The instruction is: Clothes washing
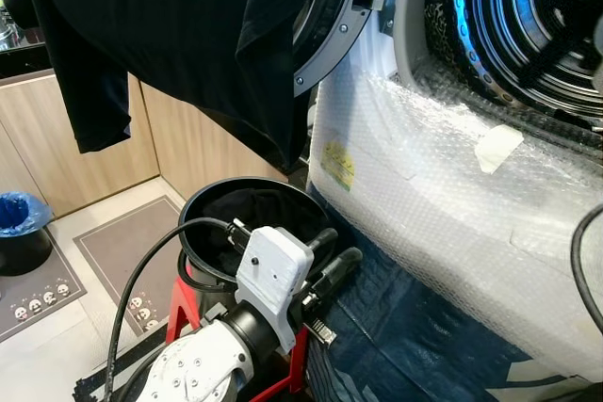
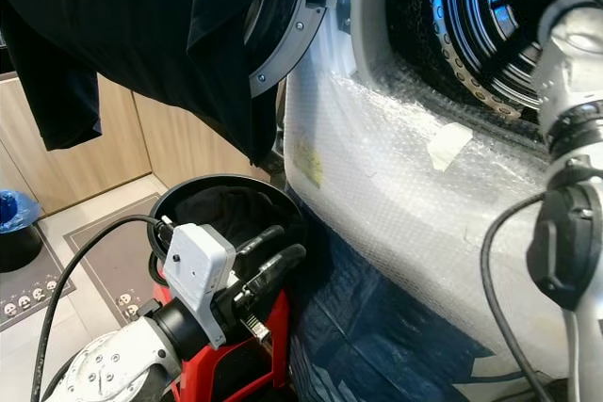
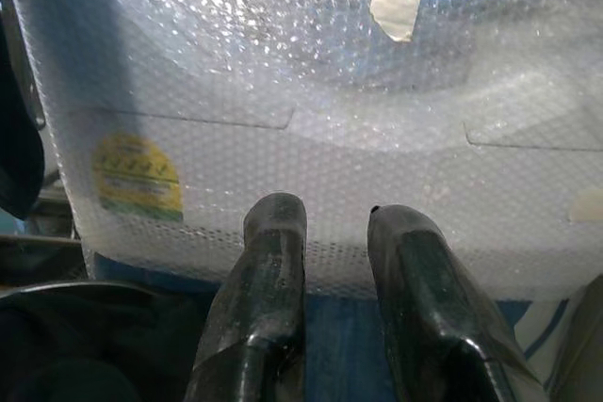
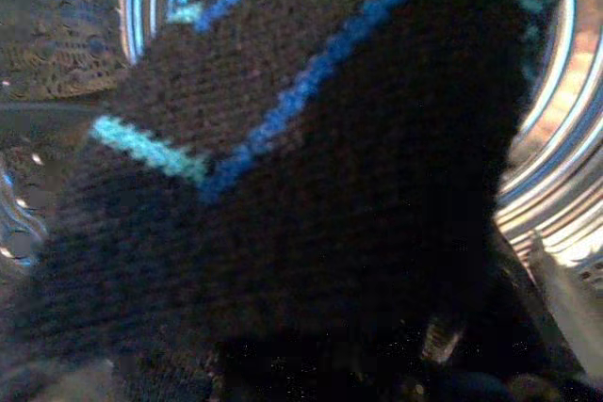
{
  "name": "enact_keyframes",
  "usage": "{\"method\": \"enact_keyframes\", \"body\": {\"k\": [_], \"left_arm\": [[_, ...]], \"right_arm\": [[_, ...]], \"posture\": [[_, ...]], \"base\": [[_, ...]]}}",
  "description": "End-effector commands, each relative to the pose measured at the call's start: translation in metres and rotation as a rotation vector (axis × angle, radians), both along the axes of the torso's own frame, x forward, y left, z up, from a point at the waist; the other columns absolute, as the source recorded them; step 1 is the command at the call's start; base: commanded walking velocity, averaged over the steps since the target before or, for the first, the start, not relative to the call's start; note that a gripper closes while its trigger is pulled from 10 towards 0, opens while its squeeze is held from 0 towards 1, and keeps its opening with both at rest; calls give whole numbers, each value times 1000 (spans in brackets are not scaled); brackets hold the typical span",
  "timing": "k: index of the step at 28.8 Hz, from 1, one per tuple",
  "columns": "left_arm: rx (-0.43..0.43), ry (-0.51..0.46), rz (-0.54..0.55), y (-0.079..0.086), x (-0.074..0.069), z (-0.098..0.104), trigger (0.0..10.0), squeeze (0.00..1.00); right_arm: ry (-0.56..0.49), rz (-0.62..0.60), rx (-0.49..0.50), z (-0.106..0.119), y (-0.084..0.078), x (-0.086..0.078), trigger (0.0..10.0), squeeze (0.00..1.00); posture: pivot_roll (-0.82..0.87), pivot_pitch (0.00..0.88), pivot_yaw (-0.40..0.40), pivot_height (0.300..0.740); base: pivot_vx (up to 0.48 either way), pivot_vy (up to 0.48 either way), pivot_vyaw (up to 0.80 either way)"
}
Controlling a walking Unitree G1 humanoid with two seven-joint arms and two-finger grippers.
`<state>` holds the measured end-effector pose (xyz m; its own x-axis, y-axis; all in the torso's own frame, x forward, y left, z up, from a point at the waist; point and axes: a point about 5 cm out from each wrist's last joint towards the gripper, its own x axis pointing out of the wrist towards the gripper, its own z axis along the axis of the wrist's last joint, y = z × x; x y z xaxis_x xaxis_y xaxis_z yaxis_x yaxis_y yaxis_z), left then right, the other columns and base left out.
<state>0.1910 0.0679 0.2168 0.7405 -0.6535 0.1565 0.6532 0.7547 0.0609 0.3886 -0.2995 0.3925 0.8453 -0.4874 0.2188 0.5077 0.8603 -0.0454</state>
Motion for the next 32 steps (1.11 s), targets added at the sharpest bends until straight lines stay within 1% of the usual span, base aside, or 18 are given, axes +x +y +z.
{"method": "enact_keyframes", "body": {"k": [1,4,9,10,14,19,22,23,26,30,32], "left_arm": [[-11,-16,-11,-2,-5,5,10000,0],[-15,-14,-7,-2,-5,4,10000,0],[-16,-16,-18,-2,-4,5,10000,0],[-13,-20,-23,-2,-3,5,10000,0],[-14,-20,-26,-2,-2,6,10000,0],[-14,-20,-30,-3,-1,6,10000,0],[-13,-22,-31,-3,-1,6,10000,0],[-15,-21,-32,-3,-1,6,10000,0],[-15,-20,-33,-3,-1,6,10000,0],[-19,-18,-30,-3,-2,6,10000,0],[-20,-16,-31,-4,-2,6,10000,0]], "right_arm": [[-11,-22,-13,3,-13,-6,10000,0],[-13,-45,-39,6,-26,-14,10000,0],[-24,-26,-33,8,-30,-17,10000,0],[-24,-13,-23,8,-30,-16,10000,1000],[-18,-5,-39,9,-28,-15,10000,1000],[-16,7,-18,10,-26,-15,10000,1000],[-6,18,-26,11,-23,-14,10000,1000],[20,35,-39,10,-19,-11,10000,1000],[39,52,-35,8,-17,-10,10000,1000],[77,90,-71,7,-9,-6,10000,1000],[91,119,-56,5,-6,-4,10000,1000]], "posture": [[120,53,-168,740],[110,53,-168,740],[94,48,-159,740],[88,47,-154,740],[85,46,-152,740],[81,45,-150,740],[81,46,-149,740],[79,48,-150,740],[78,50,-151,740],[73,53,-157,740],[73,55,-158,740]], "base": [[0,0,0],[0,0,0],[0,0,0],[0,0,0],[0,0,0],[0,0,0],[0,0,0],[0,0,0],[0,0,0],[0,0,0],[0,0,0]]}}
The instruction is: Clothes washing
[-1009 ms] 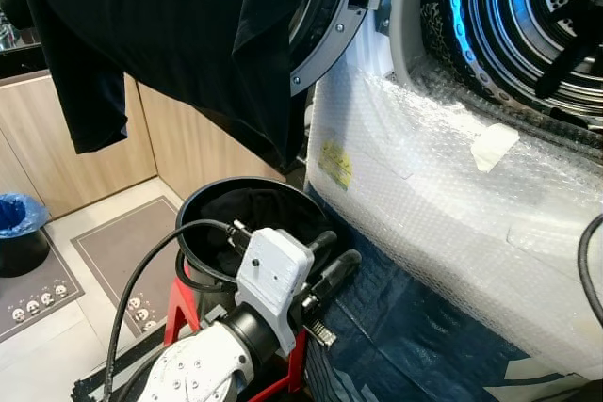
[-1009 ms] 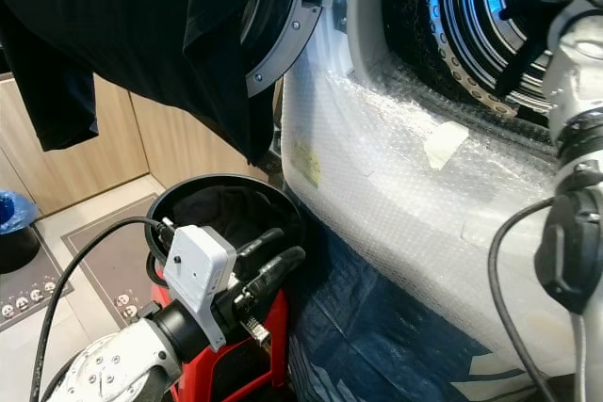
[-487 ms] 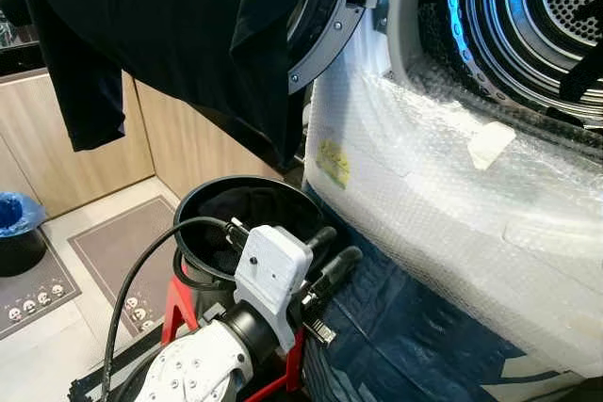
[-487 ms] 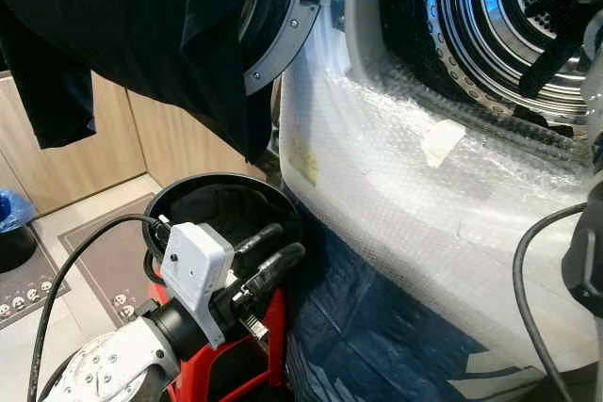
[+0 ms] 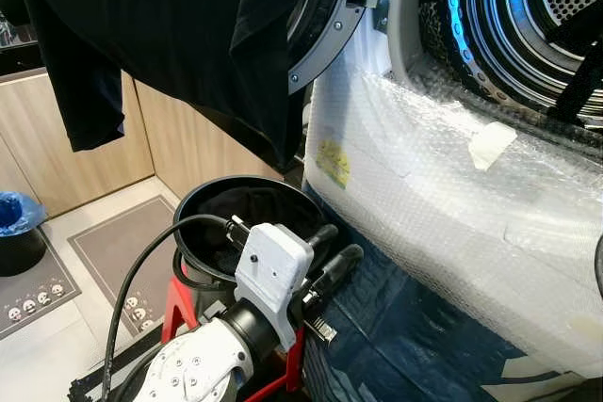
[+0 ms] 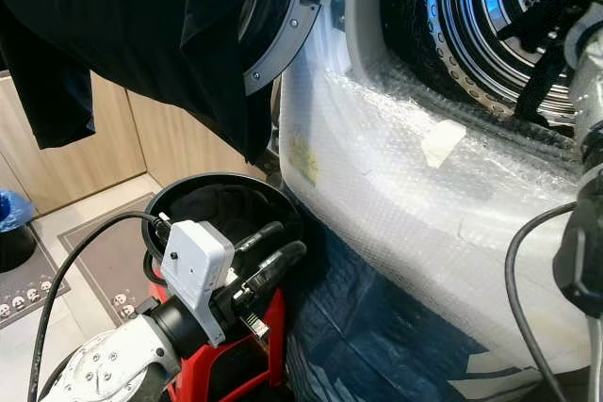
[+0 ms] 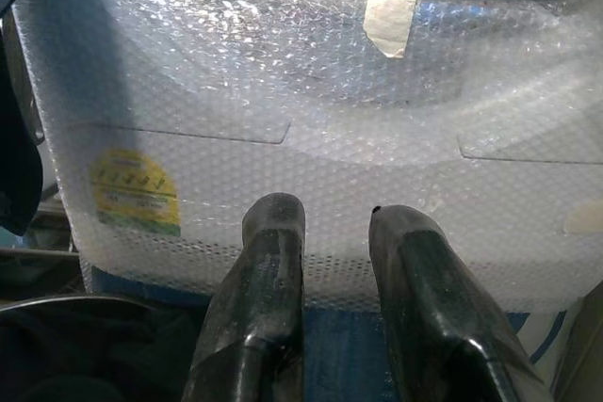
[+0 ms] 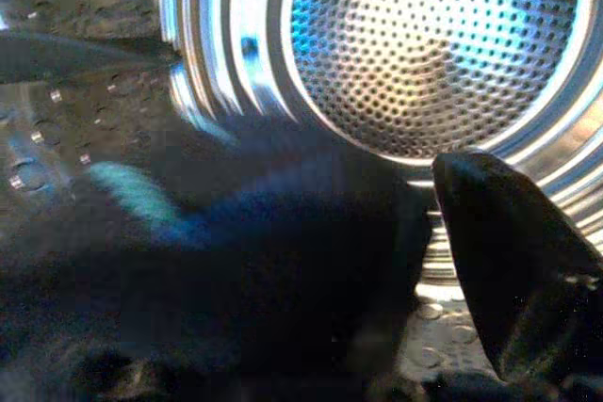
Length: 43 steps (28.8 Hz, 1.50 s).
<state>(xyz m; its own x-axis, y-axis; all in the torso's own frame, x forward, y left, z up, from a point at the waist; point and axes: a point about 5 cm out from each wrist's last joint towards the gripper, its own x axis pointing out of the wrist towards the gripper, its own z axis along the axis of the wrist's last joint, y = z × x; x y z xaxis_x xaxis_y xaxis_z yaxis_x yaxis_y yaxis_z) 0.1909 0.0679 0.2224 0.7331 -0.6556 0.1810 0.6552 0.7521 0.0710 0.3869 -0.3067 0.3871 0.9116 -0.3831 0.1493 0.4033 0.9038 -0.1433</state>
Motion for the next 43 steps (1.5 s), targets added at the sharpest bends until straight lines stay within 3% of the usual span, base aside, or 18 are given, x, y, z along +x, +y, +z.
{"method": "enact_keyframes", "body": {"k": [1,15,16,17,19,20,22,23,26,27,29,31,34,37,40,43], "left_arm": [[-13,11,-25,-4,-2,0,10000,0],[-23,20,-18,-4,-1,-1,10000,0],[-27,16,-18,-4,-1,0,10000,0],[-30,16,-20,-4,0,0,10000,0],[-31,15,-20,-4,0,0,10000,0],[-33,15,-20,-4,0,0,10000,0],[-35,14,-20,-4,0,1,10000,0],[-38,14,-20,-4,0,1,10000,0],[-43,15,-23,-6,0,1,10000,0],[-44,15,-22,-5,0,1,10000,0],[-45,15,-22,-5,1,0,10000,0],[-44,15,-23,-5,1,0,10000,0],[-45,14,-25,-5,1,0,10000,0],[-47,14,-30,-6,1,0,10000,0],[-49,14,-33,-7,1,0,10000,0],[-50,15,-33,-7,1,0,10000,0]], "right_arm": [[-8,22,-14,11,4,-1,10000,1000],[-14,21,-35,13,8,0,10000,1000],[-28,23,-53,17,8,-1,10000,663],[-21,60,-73,18,12,1,10000,0],[16,113,-53,14,18,4,10000,0],[14,162,171,8,22,6,10000,0],[8,175,275,6,24,6,10000,0],[0,163,262,8,23,6,10000,0],[50,196,43,9,29,8,10000,0],[103,223,-135,6,35,11,10000,0],[160,254,-211,0,40,13,10000,0],[258,327,-435,-11,50,17,10000,0],[281,334,-545,-13,55,19,10000,0],[292,345,-595,-15,59,20,10000,0],[322,384,-761,-18,65,21,10000,0],[342,432,-780,-21,67,21,10000,0]], "posture": [[72,55,-159,740],[73,53,-163,740],[68,50,-161,740],[68,50,-161,740],[67,48,-161,740],[67,46,-162,740],[66,43,-161,740],[66,43,-162,740],[68,38,-163,740],[69,34,-165,740],[69,34,-165,740],[70,23,-168,740],[68,16,-167,740],[66,10,-169,740],[67,8,-170,740],[70,10,-174,740]], "base": [[0,0,0],[0,0,0],[0,0,0],[0,0,0],[0,0,0],[0,0,0],[0,0,0],[0,0,0],[0,0,0],[0,0,0],[0,0,0],[0,0,0],[0,0,0],[0,0,0],[0,0,0],[0,0,0]]}}
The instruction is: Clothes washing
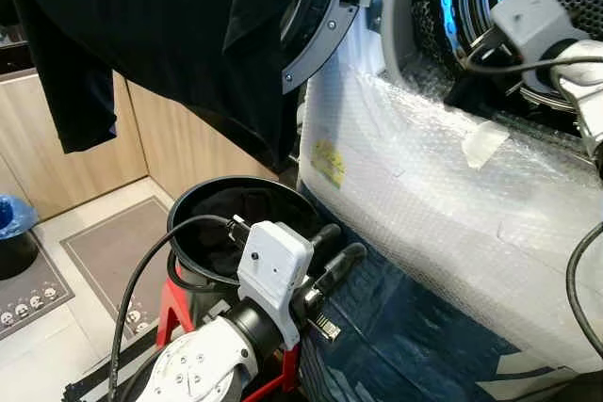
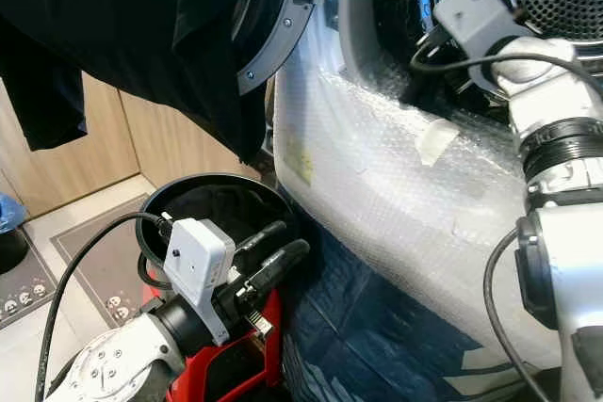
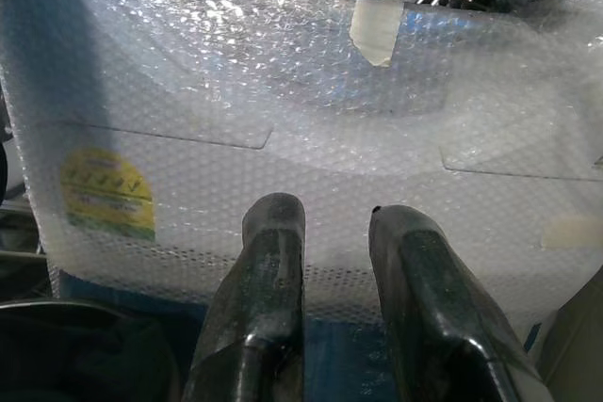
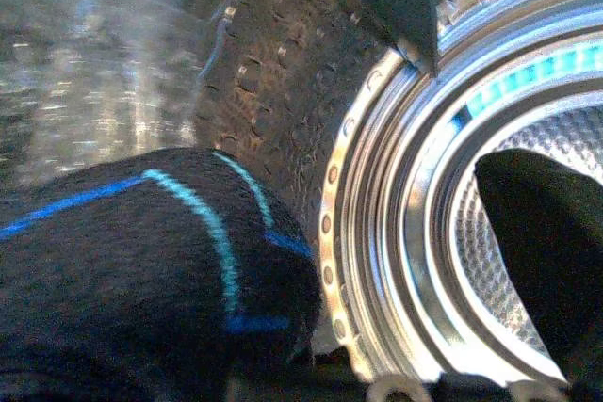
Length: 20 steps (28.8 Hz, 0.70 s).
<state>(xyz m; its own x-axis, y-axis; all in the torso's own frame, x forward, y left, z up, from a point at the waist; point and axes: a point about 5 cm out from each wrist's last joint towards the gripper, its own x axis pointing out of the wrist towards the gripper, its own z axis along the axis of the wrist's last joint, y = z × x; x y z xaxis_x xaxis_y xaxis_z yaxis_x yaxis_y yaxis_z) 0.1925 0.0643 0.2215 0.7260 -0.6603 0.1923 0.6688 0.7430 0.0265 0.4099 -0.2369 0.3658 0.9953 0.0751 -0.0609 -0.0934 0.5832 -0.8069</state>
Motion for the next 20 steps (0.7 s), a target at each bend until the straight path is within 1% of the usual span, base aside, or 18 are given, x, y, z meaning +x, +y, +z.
{"method": "enact_keyframes", "body": {"k": [1,2,3,4,6,7,8,9,10,11,13,14,15,16,17,18,19,20], "left_arm": [[-10,-7,-16,-3,-1,1,10000,0],[-10,-6,-15,-3,-1,1,10000,0],[-11,-6,-13,-3,-1,1,10000,0],[-12,-5,-11,-3,-1,1,10000,0],[-13,-4,-9,-3,-1,1,10000,0],[-13,-3,-9,-3,-1,1,10000,0],[-13,-3,-9,-3,-1,1,10000,0],[-14,-2,-9,-3,-1,1,10000,0],[-15,-2,-8,-3,-1,1,10000,0],[-16,-2,-8,-3,0,1,10000,0],[-17,-2,-8,-3,0,1,10000,0],[-17,-2,-8,-3,0,1,10000,0],[-18,-2,-9,-3,0,1,10000,0],[-19,-2,-12,-4,1,1,10000,0],[-19,-2,-12,-4,1,1,10000,0],[-20,-3,-14,-4,1,1,10000,0],[-22,-2,-16,-5,1,1,10000,0],[-22,-2,-16,-5,1,1,10000,0]], "right_arm": [[38,23,17,-1,-4,-2,10000,0],[52,25,42,-2,-5,-2,10000,0],[95,29,151,-4,-5,-2,10000,0],[152,59,341,-7,-3,-3,10000,0],[189,80,484,-8,-1,-3,10000,0],[205,85,538,-9,-1,-3,10000,0],[242,102,782,-9,3,-4,10000,0],[251,109,836,-8,4,-5,10000,0],[261,99,949,-8,6,-5,10000,0],[267,91,1011,-8,8,-4,10000,0],[254,33,1021,-11,7,-3,10000,0],[254,33,1021,-11,7,-3,10000,0],[236,-12,1011,-14,4,-2,10000,0],[180,-58,997,-16,2,0,10000,0],[180,-58,997,-16,2,0,10000,0],[136,-71,971,-17,2,1,10000,0],[109,-90,984,-17,3,3,10000,0],[109,-90,984,-17,3,3,10000,0]], "posture": [[71,11,-176,740],[71,11,-176,740],[72,13,-176,740],[70,14,-177,740],[70,14,-177,740],[68,17,-179,740],[64,19,-178,740],[64,19,-178,740],[61,19,-176,740],[61,19,-176,740],[54,22,-174,740],[54,22,-174,740],[50,22,-172,740],[43,24,-172,740],[43,24,-172,740],[41,24,-171,740],[40,25,-170,740],[40,25,-170,740]], "base": [[0,0,0],[0,0,0],[0,0,0],[0,0,0],[0,0,0],[0,0,0],[0,0,0],[0,0,0],[0,0,0],[0,0,0],[0,0,0],[0,0,0],[0,0,0],[0,0,0],[0,0,0],[0,0,0],[0,0,0],[0,0,0]]}}
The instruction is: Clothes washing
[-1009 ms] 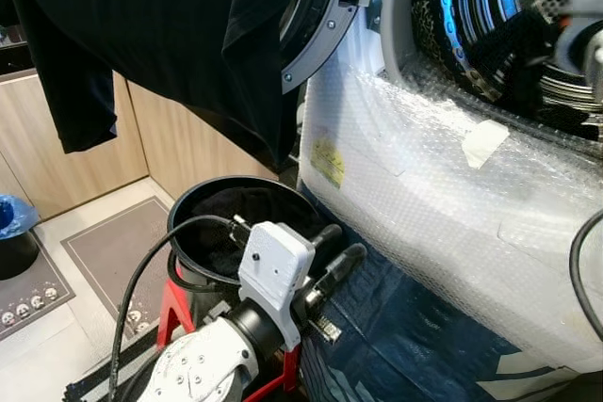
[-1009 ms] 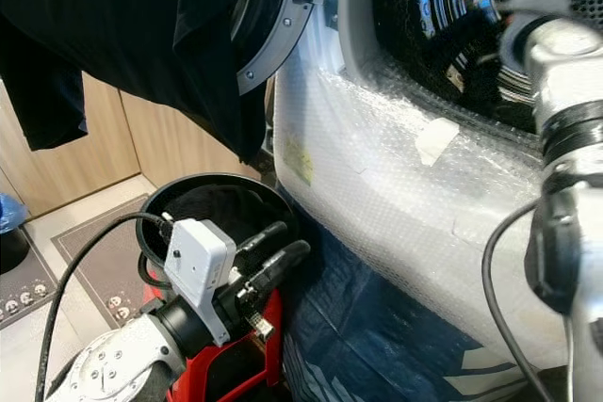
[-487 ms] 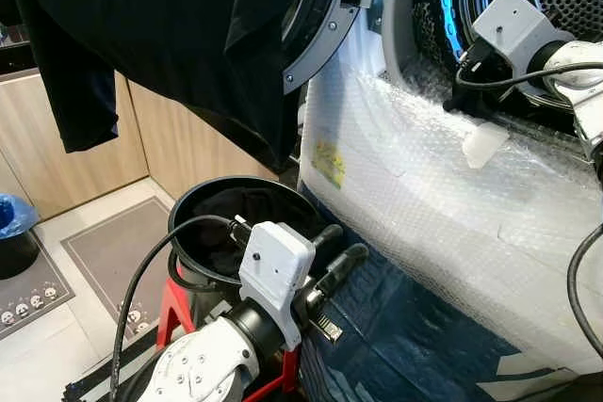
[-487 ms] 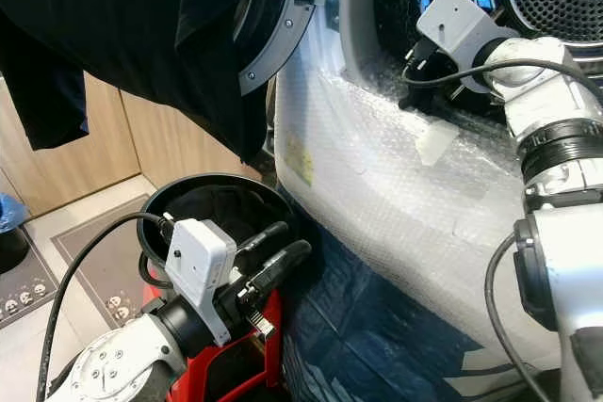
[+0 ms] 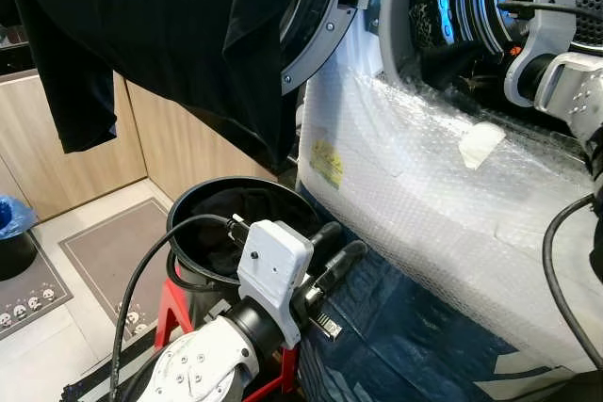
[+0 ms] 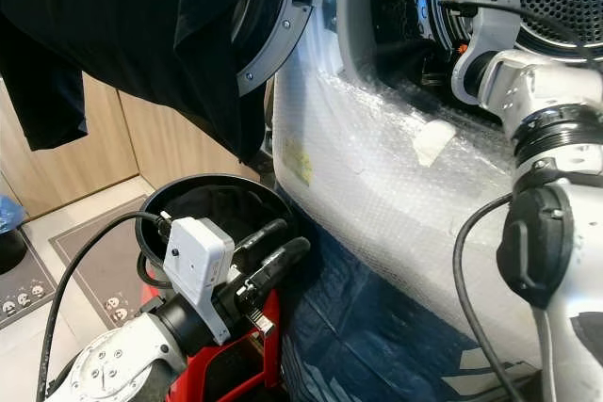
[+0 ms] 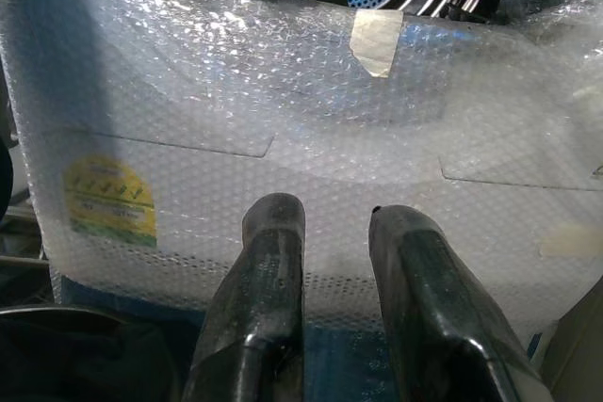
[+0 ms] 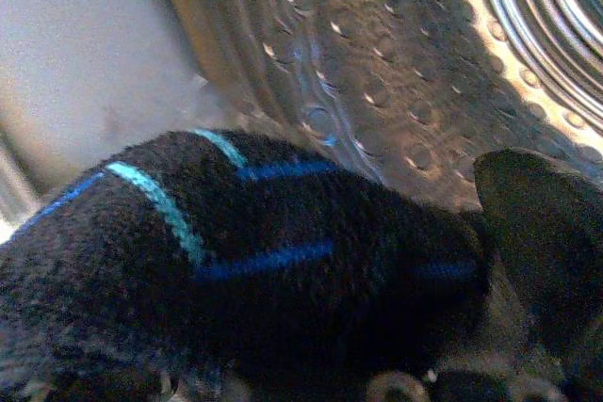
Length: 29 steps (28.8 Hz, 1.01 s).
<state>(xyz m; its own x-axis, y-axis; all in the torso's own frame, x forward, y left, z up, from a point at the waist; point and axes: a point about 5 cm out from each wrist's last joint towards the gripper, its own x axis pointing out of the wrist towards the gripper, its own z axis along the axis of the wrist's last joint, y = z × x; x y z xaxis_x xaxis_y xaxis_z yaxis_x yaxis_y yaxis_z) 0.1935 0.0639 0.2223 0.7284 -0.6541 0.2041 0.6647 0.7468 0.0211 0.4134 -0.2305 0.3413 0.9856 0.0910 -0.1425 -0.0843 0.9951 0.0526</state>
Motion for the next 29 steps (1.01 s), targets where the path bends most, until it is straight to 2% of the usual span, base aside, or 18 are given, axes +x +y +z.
{"method": "enact_keyframes", "body": {"k": [1,3,7,9,11,14,20,22,23,25,29], "left_arm": [[-10,3,-22,-5,0,0,10000,0],[-10,2,-25,-5,0,0,10000,0],[-11,4,-27,-6,0,0,10000,0],[-11,5,-25,-6,0,0,10000,0],[-10,6,-25,-6,0,0,10000,0],[-7,6,-19,-4,-1,0,10000,0],[1,7,-15,-2,-2,0,10000,0],[5,6,-14,-1,-2,1,10000,0],[7,8,-14,-1,-3,1,10000,0],[7,8,-15,0,-3,1,10000,0],[6,12,-26,-2,-4,1,10000,0]], "right_arm": [[-47,-42,15,7,-3,0,10000,0],[-105,-70,-30,10,4,3,10000,0],[-145,-81,-20,11,14,6,10000,0],[-182,-123,-72,10,11,6,10000,0],[-171,-151,-49,6,7,6,10000,0],[-190,-217,-94,3,-1,6,10000,0],[-207,-225,-162,0,-6,5,10000,0],[-207,-265,-148,-1,-10,4,10000,0],[-224,-296,-119,2,-9,4,10000,0],[-243,-315,-125,6,-4,5,10000,0],[-241,-305,-115,10,22,10,10000,0]], "posture": [[39,27,-171,740],[38,31,-167,740],[44,34,-164,740],[46,36,-163,740],[51,38,-164,740],[59,40,-158,740],[72,44,-150,740],[76,45,-148,740],[75,47,-145,740],[71,48,-141,740],[64,56,-131,740]], "base": [[0,0,0],[0,0,0],[0,0,0],[0,0,0],[0,0,0],[0,0,0],[0,0,0],[0,0,0],[0,0,0],[0,0,0],[0,0,0]]}}
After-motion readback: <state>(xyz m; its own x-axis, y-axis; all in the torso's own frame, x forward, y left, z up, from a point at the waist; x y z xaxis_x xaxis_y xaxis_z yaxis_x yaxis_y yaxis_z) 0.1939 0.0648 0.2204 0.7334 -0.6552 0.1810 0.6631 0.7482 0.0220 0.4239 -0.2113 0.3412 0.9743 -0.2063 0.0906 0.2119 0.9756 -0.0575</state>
